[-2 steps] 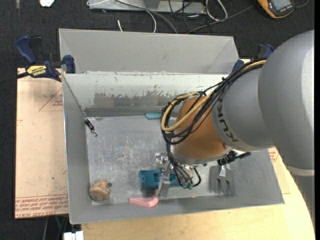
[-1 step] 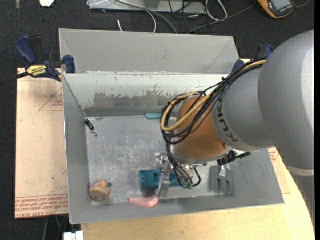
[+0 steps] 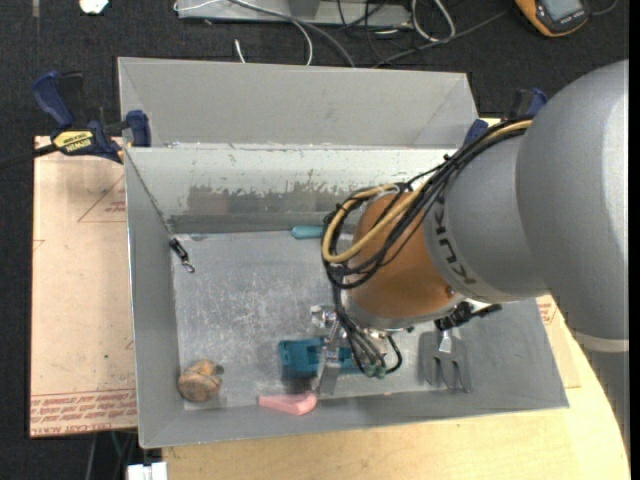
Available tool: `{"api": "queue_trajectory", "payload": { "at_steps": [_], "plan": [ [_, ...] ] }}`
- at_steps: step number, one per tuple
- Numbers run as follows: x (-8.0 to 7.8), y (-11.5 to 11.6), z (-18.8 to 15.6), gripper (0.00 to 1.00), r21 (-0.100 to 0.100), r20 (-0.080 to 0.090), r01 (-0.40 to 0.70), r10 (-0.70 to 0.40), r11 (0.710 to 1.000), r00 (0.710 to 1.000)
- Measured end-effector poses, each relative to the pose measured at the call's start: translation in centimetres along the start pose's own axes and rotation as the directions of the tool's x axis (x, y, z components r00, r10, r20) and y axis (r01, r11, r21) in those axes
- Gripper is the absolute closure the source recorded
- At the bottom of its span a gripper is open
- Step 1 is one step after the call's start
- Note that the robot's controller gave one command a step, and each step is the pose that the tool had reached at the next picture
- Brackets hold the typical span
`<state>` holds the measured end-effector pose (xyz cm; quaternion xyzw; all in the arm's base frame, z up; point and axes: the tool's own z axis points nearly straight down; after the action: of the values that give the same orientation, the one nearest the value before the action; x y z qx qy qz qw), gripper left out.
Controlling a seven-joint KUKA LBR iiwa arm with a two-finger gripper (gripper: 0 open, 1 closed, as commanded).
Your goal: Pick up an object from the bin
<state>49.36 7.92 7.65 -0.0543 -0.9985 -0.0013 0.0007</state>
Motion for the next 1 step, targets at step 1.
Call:
{"api": "queue_trajectory", "payload": {
  "at_steps": [1],
  "plan": [
    [0.00,0.00,0.00,1.00,0.000,0.000,0.000,0.000,1.000,1.000]
  ]
}}
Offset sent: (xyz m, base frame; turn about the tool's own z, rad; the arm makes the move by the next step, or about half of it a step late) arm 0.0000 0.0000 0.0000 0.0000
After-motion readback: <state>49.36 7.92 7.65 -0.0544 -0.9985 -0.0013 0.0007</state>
